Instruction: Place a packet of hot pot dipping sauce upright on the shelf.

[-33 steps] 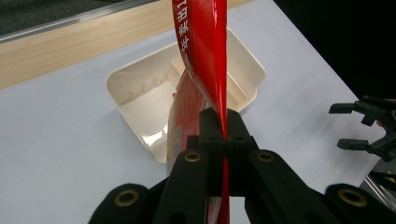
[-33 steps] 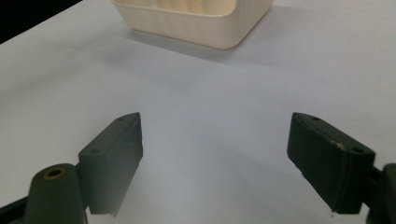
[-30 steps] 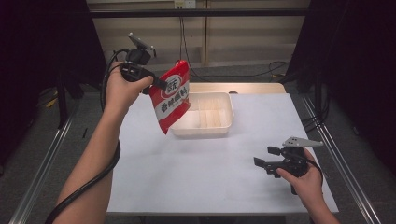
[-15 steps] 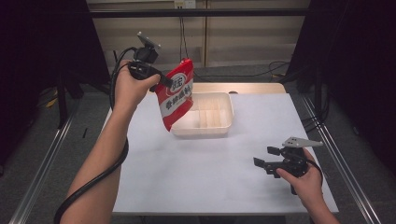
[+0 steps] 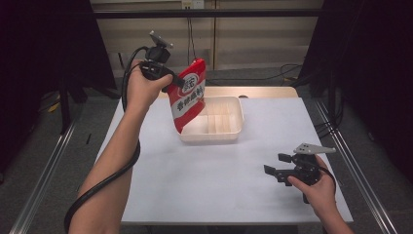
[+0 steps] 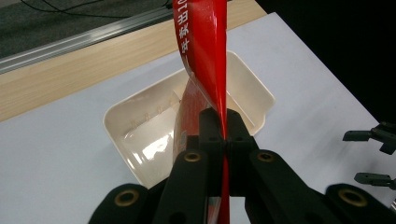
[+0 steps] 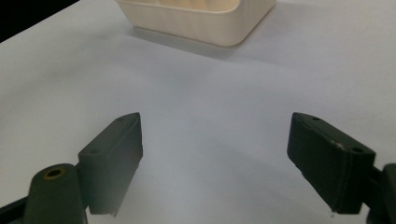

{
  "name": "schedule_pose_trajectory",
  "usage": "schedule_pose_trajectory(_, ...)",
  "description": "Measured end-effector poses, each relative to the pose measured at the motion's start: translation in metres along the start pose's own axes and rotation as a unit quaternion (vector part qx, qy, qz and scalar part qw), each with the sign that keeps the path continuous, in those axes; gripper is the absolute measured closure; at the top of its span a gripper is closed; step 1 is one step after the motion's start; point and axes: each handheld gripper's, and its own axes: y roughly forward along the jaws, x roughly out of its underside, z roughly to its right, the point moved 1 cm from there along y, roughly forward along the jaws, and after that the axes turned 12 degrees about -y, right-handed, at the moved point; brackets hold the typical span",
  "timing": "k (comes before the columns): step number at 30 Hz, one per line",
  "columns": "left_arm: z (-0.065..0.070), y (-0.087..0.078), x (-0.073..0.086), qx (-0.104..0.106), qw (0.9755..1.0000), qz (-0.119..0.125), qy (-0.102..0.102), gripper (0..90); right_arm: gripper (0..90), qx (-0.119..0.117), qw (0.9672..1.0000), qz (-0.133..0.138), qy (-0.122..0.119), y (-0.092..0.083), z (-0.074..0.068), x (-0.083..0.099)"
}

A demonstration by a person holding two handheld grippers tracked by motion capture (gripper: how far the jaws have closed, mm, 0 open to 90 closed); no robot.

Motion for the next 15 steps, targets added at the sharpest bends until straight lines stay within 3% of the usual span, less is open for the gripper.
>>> schedule_pose_trajectory(15, -0.002, 0.015, -0.005, 0.000, 1.0000, 0.004, 0.007, 88.6, 18.4, 0.000, 1.0000, -0.001, -0.004, 0.001, -0.001, 0.000)
